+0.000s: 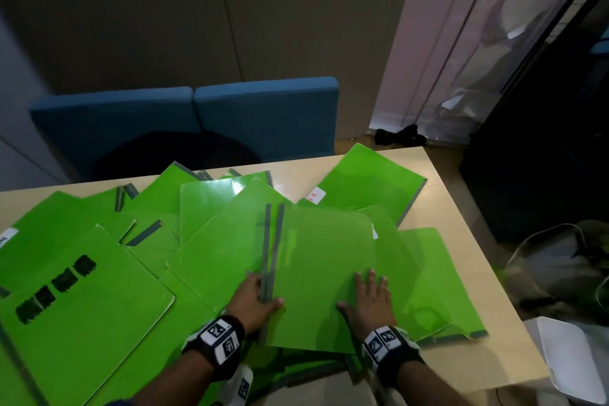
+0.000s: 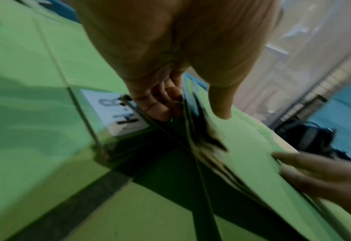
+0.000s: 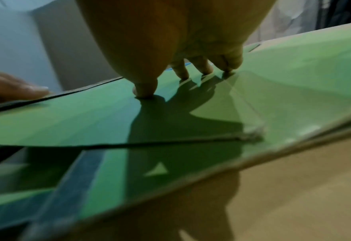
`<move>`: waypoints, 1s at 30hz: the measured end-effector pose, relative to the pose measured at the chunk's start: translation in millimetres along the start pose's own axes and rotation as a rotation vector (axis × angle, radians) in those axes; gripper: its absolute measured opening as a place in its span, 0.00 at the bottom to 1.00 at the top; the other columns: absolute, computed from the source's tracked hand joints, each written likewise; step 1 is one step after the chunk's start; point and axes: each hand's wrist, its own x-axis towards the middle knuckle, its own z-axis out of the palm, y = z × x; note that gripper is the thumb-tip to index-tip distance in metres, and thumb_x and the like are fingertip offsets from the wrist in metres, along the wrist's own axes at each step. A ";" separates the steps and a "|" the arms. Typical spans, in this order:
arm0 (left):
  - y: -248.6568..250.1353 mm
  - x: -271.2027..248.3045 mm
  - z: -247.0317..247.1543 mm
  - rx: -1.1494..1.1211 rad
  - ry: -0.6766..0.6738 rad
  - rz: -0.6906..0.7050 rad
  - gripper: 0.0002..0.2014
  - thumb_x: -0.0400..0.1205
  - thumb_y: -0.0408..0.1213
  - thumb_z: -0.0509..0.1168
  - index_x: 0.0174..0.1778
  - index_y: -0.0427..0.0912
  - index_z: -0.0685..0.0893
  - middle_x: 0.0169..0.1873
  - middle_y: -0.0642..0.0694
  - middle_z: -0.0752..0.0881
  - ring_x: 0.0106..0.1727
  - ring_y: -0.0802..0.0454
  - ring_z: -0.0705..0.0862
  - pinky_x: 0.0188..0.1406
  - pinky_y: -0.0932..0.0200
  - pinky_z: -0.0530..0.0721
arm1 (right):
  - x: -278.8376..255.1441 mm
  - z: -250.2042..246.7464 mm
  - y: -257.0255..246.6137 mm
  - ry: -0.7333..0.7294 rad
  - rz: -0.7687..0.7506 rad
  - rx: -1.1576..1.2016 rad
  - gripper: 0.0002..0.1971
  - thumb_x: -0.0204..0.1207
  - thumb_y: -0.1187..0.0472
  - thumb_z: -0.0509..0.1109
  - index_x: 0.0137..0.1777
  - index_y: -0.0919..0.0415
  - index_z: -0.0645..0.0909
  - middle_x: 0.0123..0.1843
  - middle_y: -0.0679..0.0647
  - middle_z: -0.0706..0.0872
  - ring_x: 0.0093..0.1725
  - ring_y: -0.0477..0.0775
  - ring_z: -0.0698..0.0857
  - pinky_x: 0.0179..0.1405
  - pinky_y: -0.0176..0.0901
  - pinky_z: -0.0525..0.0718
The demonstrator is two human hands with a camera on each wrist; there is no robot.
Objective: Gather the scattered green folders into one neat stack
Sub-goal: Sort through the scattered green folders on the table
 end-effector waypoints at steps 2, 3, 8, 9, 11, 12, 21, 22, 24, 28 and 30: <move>1.3 -6.8 6.5 0.019 -0.015 0.002 0.43 0.71 0.50 0.77 0.76 0.36 0.64 0.71 0.40 0.78 0.70 0.43 0.79 0.70 0.50 0.78 | 1.0 3.1 -8.9 -0.004 -0.050 0.015 0.43 0.82 0.34 0.55 0.88 0.54 0.41 0.88 0.61 0.36 0.86 0.70 0.38 0.83 0.57 0.39; 1.5 -9.5 7.7 -0.003 -0.002 -0.007 0.50 0.72 0.50 0.77 0.82 0.36 0.55 0.77 0.38 0.72 0.75 0.41 0.74 0.74 0.49 0.74 | 1.1 3.6 -11.7 -0.005 -0.082 0.024 0.43 0.82 0.35 0.57 0.88 0.53 0.41 0.89 0.61 0.37 0.87 0.68 0.38 0.83 0.56 0.38; -0.7 -17.6 -7.5 -0.248 -0.014 0.020 0.40 0.78 0.38 0.72 0.81 0.46 0.55 0.81 0.39 0.64 0.81 0.40 0.64 0.77 0.40 0.67 | 2.0 -5.2 -6.4 0.099 -0.124 0.268 0.48 0.75 0.34 0.68 0.87 0.53 0.51 0.90 0.54 0.46 0.87 0.59 0.53 0.84 0.51 0.53; -3.1 -18.8 -13.0 -0.289 -0.013 0.033 0.38 0.78 0.37 0.71 0.80 0.46 0.56 0.81 0.39 0.65 0.80 0.39 0.64 0.77 0.37 0.67 | 1.8 -8.5 -7.5 0.126 -0.099 0.330 0.49 0.73 0.35 0.71 0.87 0.54 0.52 0.90 0.56 0.50 0.86 0.59 0.57 0.83 0.51 0.57; -6.3 -24.5 -23.2 -0.332 -0.005 0.037 0.39 0.79 0.37 0.69 0.83 0.46 0.54 0.81 0.38 0.63 0.81 0.39 0.63 0.77 0.34 0.66 | 0.9 -15.9 -17.2 0.119 -0.061 0.539 0.50 0.72 0.40 0.75 0.87 0.57 0.54 0.87 0.58 0.59 0.84 0.61 0.62 0.81 0.54 0.63; -9.2 -28.0 -26.9 -0.338 0.003 0.043 0.40 0.80 0.37 0.69 0.84 0.46 0.53 0.82 0.39 0.62 0.82 0.39 0.62 0.77 0.35 0.65 | 0.7 -19.9 -25.0 0.109 -0.044 0.674 0.48 0.73 0.45 0.77 0.86 0.57 0.55 0.86 0.58 0.61 0.84 0.62 0.64 0.79 0.56 0.65; -37.8 -46.8 -57.5 -0.345 0.216 0.044 0.33 0.80 0.38 0.70 0.78 0.36 0.63 0.73 0.36 0.74 0.75 0.39 0.71 0.71 0.45 0.70 | 3.4 -36.8 -71.7 0.073 -0.203 0.869 0.37 0.78 0.65 0.73 0.85 0.52 0.62 0.82 0.55 0.70 0.78 0.58 0.73 0.73 0.50 0.74; -42.3 -47.3 -62.8 -0.338 0.242 0.031 0.33 0.80 0.37 0.69 0.78 0.35 0.63 0.74 0.36 0.73 0.76 0.38 0.71 0.72 0.44 0.70 | 7.9 -37.4 -67.1 0.035 -0.219 0.789 0.37 0.79 0.63 0.73 0.85 0.52 0.62 0.80 0.56 0.74 0.71 0.57 0.79 0.67 0.47 0.80; -55.0 -48.0 -74.8 -0.337 0.273 -0.003 0.33 0.80 0.38 0.70 0.78 0.37 0.63 0.75 0.35 0.72 0.75 0.38 0.71 0.72 0.42 0.70 | 18.2 -41.5 -44.4 0.121 -0.159 0.610 0.36 0.76 0.61 0.76 0.83 0.55 0.67 0.75 0.57 0.79 0.65 0.56 0.81 0.63 0.45 0.81; -79.8 -50.6 -93.4 -0.339 0.317 -0.096 0.34 0.80 0.40 0.70 0.78 0.38 0.62 0.77 0.34 0.70 0.76 0.35 0.70 0.73 0.35 0.71 | 34.6 -50.3 32.3 0.340 0.274 0.419 0.41 0.70 0.53 0.81 0.81 0.64 0.69 0.79 0.67 0.73 0.78 0.68 0.70 0.76 0.59 0.70; -90.2 -51.8 -98.9 -0.330 0.309 -0.132 0.37 0.80 0.41 0.70 0.81 0.38 0.59 0.79 0.33 0.66 0.78 0.34 0.67 0.74 0.35 0.68 | 32.5 -45.0 64.0 0.273 0.474 0.433 0.49 0.70 0.47 0.80 0.85 0.61 0.59 0.86 0.65 0.61 0.84 0.67 0.59 0.80 0.64 0.61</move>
